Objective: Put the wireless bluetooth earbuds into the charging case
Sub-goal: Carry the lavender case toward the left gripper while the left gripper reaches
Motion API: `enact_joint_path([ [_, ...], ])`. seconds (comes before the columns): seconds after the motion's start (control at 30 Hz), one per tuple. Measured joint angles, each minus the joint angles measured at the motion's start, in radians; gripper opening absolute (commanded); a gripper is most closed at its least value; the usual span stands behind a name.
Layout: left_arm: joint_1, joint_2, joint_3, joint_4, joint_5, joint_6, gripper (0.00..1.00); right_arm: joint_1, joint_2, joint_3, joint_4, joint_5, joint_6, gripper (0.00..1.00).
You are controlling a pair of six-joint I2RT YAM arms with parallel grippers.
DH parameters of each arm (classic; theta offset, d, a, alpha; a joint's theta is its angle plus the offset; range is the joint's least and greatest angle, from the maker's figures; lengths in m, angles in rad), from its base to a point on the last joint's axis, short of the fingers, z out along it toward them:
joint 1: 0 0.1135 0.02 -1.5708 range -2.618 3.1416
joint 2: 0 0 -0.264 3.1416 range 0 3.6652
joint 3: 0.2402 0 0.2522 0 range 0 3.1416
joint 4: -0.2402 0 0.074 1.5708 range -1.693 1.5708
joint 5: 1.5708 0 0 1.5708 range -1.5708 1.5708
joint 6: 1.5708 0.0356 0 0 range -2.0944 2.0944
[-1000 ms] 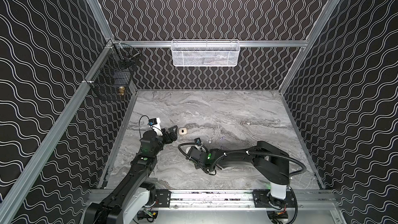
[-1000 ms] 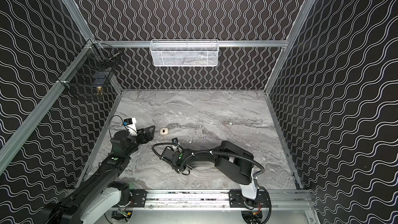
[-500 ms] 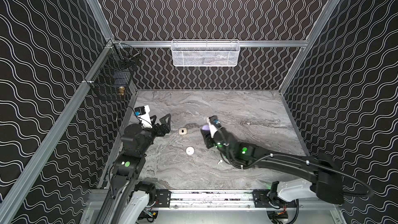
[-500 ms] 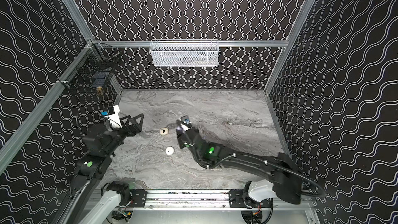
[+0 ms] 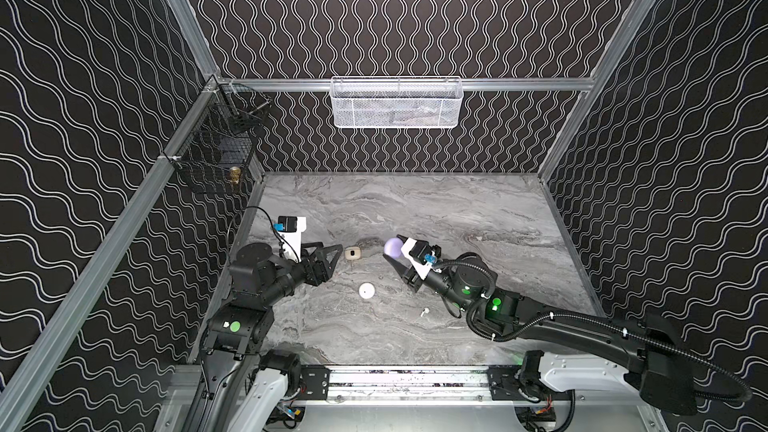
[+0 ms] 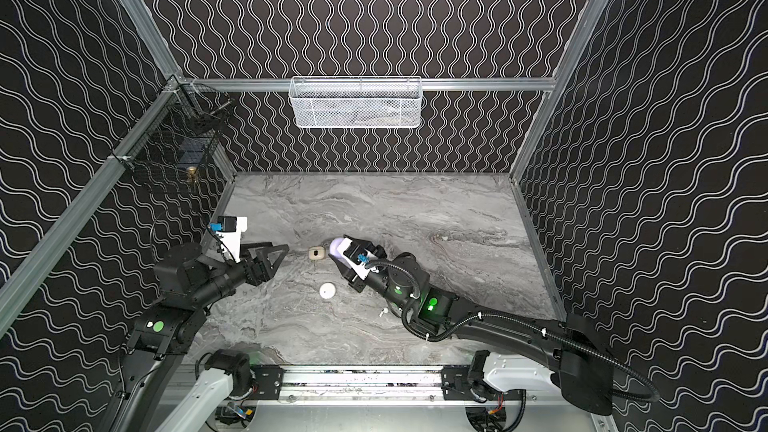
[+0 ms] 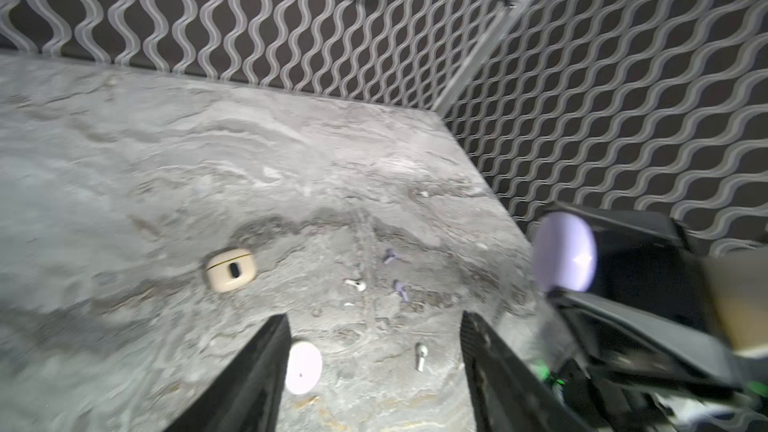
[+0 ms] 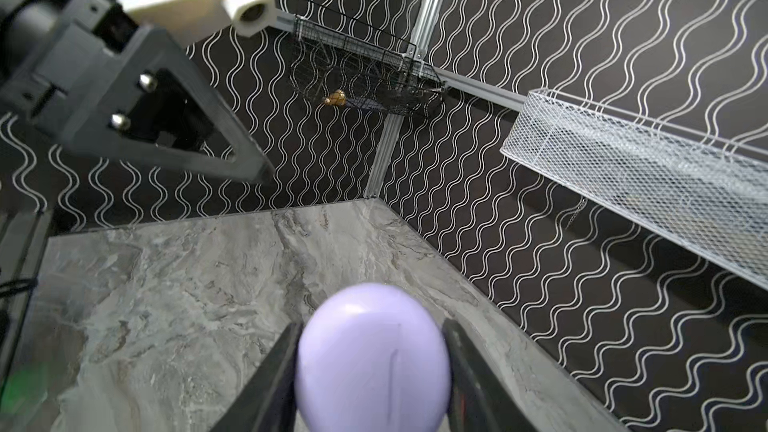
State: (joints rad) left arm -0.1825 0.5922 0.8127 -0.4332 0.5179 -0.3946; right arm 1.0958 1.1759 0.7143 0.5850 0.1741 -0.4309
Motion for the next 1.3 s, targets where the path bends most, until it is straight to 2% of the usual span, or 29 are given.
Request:
enact_joint_path([
  [0.3, -0.002, 0.015, 0.052, 0.019, 0.138, -0.017, 0.59, -0.002, -0.010, 0.013, -0.024, -0.035, -0.115, 0.14],
  [0.57, -0.007, -0.004, 0.093, -0.030, 0.172, 0.013, 0.56, 0.000, -0.017, 0.029, -0.069, -0.088, -0.127, 0.14],
  [1.03, -0.038, 0.039, 0.094, -0.060, 0.185, 0.036, 0.57, 0.002, 0.073, 0.089, -0.116, -0.119, -0.119, 0.12],
  [1.17, -0.094, 0.081, 0.083, -0.055, 0.159, 0.038, 0.57, 0.003, 0.102, 0.089, -0.106, -0.126, -0.120, 0.12],
  [1.3, -0.225, 0.097, 0.075, -0.058, 0.067, 0.052, 0.56, 0.003, 0.126, 0.118, -0.109, -0.130, -0.127, 0.12],
])
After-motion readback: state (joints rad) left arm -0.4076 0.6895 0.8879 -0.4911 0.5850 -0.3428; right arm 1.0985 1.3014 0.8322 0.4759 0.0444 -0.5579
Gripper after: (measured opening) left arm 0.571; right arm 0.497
